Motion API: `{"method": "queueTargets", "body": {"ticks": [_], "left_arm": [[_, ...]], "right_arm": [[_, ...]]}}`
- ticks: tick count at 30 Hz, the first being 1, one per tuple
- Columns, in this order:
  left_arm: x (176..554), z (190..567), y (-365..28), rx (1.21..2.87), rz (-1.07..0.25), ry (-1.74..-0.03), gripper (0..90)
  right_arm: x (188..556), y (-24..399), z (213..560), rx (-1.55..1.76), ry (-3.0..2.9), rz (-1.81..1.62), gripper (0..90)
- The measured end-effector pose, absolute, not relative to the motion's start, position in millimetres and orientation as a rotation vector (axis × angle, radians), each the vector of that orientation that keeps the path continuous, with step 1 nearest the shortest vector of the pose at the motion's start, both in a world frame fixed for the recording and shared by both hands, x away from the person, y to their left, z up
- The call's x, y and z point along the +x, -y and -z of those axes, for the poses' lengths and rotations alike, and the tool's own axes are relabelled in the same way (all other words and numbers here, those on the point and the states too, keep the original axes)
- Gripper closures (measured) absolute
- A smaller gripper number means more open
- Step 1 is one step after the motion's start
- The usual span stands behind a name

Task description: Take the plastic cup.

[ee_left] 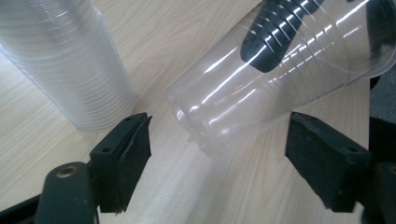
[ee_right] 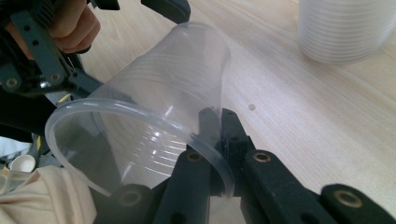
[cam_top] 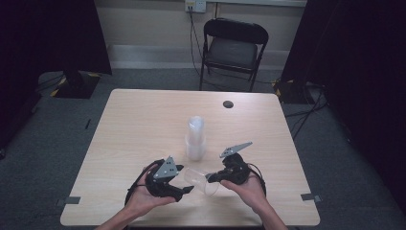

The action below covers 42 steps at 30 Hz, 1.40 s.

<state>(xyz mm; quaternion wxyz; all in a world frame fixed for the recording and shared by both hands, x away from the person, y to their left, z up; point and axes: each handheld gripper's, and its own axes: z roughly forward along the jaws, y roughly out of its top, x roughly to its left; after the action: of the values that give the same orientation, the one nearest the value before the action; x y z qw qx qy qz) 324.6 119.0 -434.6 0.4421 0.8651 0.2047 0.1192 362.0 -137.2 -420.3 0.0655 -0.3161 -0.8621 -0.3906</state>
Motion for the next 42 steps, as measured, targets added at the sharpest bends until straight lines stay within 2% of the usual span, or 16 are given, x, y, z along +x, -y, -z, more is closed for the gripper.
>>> {"method": "queueTargets", "body": {"ticks": [8, 15, 21, 42], "left_arm": [[319, 441, -108, 2.241, -0.321, -0.409, 19.9], [317, 443, -104, 2.263, -0.345, -0.382, 15.8], [316, 445, -100, 2.294, -0.373, -0.333, 15.6], [315, 449, -95, 2.282, -0.39, -0.345, 15.6]], "right_arm": [[363, 132, 426, -0.915, 2.577, 1.106, 89.9], [365, 125, 429, -0.899, 2.558, 1.07, 90.0], [367, 121, 431, -0.888, 2.539, 1.042, 90.0], [369, 116, 433, -0.918, 2.547, 1.007, 89.1]]}}
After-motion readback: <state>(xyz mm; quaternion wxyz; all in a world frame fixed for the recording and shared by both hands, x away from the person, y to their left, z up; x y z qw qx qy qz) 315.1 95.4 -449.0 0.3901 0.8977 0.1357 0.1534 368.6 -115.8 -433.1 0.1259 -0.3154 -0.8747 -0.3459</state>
